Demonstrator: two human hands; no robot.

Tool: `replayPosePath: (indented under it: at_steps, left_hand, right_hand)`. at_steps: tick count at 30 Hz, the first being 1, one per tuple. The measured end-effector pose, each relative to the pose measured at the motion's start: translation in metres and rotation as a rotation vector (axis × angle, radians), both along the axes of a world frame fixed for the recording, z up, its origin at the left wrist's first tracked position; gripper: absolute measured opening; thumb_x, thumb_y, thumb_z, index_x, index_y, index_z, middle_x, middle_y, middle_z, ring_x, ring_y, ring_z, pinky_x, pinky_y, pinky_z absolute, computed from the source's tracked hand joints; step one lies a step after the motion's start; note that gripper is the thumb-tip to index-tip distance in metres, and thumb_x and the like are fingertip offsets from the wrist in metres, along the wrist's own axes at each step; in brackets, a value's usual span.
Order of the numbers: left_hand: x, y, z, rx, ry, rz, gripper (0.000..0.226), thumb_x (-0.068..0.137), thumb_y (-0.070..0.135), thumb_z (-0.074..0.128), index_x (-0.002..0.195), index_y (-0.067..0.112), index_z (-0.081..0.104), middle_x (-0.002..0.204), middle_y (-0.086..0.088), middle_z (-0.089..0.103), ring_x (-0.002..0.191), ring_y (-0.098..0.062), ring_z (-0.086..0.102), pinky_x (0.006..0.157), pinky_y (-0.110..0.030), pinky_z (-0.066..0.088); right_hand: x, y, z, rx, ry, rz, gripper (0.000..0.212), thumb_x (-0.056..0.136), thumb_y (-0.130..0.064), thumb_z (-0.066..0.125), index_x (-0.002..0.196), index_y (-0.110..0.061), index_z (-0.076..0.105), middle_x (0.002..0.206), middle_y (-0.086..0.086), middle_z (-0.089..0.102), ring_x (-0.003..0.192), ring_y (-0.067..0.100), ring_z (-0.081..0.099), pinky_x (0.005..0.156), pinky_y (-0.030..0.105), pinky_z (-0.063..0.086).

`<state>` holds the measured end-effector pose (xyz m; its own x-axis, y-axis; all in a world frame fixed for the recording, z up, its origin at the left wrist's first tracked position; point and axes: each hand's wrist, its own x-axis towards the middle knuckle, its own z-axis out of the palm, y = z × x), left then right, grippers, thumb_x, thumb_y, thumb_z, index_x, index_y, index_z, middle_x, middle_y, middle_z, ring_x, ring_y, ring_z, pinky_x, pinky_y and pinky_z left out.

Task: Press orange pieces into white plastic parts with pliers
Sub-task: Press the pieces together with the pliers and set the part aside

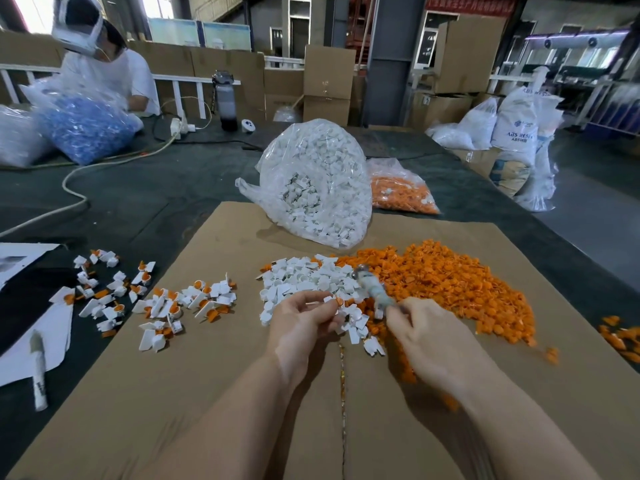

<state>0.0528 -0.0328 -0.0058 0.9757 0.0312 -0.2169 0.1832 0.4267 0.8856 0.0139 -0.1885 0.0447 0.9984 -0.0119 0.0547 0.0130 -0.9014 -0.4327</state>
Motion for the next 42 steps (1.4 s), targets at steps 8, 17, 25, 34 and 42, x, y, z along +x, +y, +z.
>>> replayPosePath:
  at_steps: [8,17,25,34,42]
  left_hand:
    - [0.004,-0.001,0.001,-0.016,0.052,0.064,0.008,0.084,-0.003,0.063,0.088,0.003,0.062,0.062,-0.009,0.066,0.052,-0.013,0.062,0.046,-0.017,0.05]
    - [0.006,0.0,0.001,-0.001,0.091,0.115,0.008,0.085,-0.005,0.06,0.086,0.003,0.06,0.074,-0.014,0.063,0.058,-0.015,0.061,0.051,-0.016,0.052]
    - [0.006,0.0,-0.001,-0.005,0.082,0.118,0.011,0.083,-0.009,0.06,0.082,0.003,0.06,0.074,-0.014,0.063,0.051,-0.012,0.063,0.05,-0.016,0.052]
    - [0.006,-0.001,-0.003,0.006,0.071,0.108,0.01,0.084,-0.01,0.059,0.085,0.0,0.058,0.074,-0.015,0.062,0.05,-0.011,0.062,0.051,-0.016,0.052]
    - [0.003,0.0,-0.003,0.018,0.043,0.113,0.011,0.084,-0.01,0.058,0.087,0.001,0.058,0.07,-0.012,0.064,0.049,-0.011,0.062,0.05,-0.017,0.052]
  right_hand:
    - [-0.002,0.013,0.015,0.188,0.257,0.135,0.041,0.099,-0.026,0.036,0.06,-0.013,0.029,0.06,0.003,0.026,0.051,0.015,0.024,0.05,0.03,0.019]
    - [0.0,0.013,0.016,0.233,0.322,0.164,0.033,0.098,-0.026,0.034,0.071,-0.01,0.043,0.075,0.013,0.037,0.063,0.021,0.034,0.058,0.032,0.025]
    - [0.001,0.021,0.013,0.162,0.322,0.16,0.04,0.098,-0.042,0.034,0.075,-0.012,0.045,0.07,0.006,0.041,0.062,0.019,0.039,0.058,0.033,0.029]
    - [-0.002,0.023,0.002,0.118,0.264,0.109,0.032,0.097,-0.047,0.035,0.077,-0.022,0.038,0.075,-0.003,0.045,0.063,0.012,0.042,0.058,0.028,0.033]
    - [-0.007,0.007,-0.006,0.145,0.084,0.078,0.033,0.088,-0.057,0.044,0.081,-0.026,0.048,0.077,-0.011,0.046,0.069,0.004,0.045,0.057,0.021,0.032]
